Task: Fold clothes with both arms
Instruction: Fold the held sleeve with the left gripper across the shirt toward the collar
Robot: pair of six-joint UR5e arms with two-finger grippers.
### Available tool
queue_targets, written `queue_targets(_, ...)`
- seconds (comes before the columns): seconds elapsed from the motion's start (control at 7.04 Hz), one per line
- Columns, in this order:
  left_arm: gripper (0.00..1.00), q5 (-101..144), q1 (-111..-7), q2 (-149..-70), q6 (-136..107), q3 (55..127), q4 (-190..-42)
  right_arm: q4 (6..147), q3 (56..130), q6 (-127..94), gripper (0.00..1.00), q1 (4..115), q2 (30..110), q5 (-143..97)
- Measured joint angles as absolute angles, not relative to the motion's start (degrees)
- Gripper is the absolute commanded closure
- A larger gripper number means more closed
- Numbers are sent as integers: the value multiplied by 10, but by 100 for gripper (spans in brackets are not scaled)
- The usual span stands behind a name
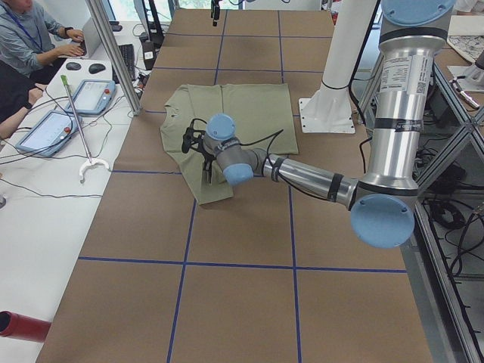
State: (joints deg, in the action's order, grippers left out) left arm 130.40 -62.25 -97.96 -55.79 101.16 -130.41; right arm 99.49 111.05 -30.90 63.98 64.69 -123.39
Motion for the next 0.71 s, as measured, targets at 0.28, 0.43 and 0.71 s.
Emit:
queue_targets(0.28,100,1241,-550,-1154,-658,1014,-1113,995,1111,-310,0,640,650,-1234)
queue_targets(0.43,100,1212,-514,-1252,-711,979,-1042,995,1110,-310,0,640,652,-1234)
queue_targets(0.71,100,1154,-444,-1446,-819,807,-1014,995,1110,-311,0,641,653,-1234)
